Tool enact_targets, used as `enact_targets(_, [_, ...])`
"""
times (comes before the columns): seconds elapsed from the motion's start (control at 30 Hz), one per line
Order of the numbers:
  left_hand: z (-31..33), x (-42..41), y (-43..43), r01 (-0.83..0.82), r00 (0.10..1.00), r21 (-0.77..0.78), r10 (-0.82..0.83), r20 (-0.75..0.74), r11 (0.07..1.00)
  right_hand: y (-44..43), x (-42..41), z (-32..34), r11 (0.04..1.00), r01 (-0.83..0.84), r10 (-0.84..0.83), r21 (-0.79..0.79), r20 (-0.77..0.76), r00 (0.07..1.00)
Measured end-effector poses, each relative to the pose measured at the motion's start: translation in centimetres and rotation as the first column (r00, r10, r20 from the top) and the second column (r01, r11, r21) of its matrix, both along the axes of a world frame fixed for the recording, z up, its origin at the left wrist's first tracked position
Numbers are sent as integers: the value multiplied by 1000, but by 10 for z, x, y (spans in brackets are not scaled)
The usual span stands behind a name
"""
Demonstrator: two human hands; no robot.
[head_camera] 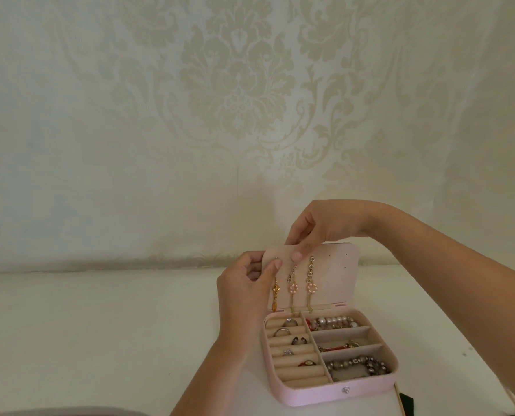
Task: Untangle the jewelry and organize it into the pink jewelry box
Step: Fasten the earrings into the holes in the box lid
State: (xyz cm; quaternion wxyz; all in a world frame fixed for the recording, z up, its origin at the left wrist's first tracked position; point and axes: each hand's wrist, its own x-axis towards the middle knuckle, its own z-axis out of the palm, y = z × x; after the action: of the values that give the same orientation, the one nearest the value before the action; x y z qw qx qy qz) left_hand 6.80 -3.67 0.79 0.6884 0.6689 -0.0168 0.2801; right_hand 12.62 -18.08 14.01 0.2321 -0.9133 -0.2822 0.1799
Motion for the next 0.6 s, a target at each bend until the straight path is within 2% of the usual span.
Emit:
enact_targets(0.1, [0,0,0,-3,1000,-4,3,2,1000,0,-4,-5,998,1,5,-61,102,995])
enact_targets(0.23, [0,-1,0,11,1000,-17,-11,-3,1000,1,-3,-10,999,21,-14,-34,174,985])
enact_targets(0.6, [-1,5,2,-6,1000,42,6,-4,999,3,-4,-15,998,69,-69,8,220,973])
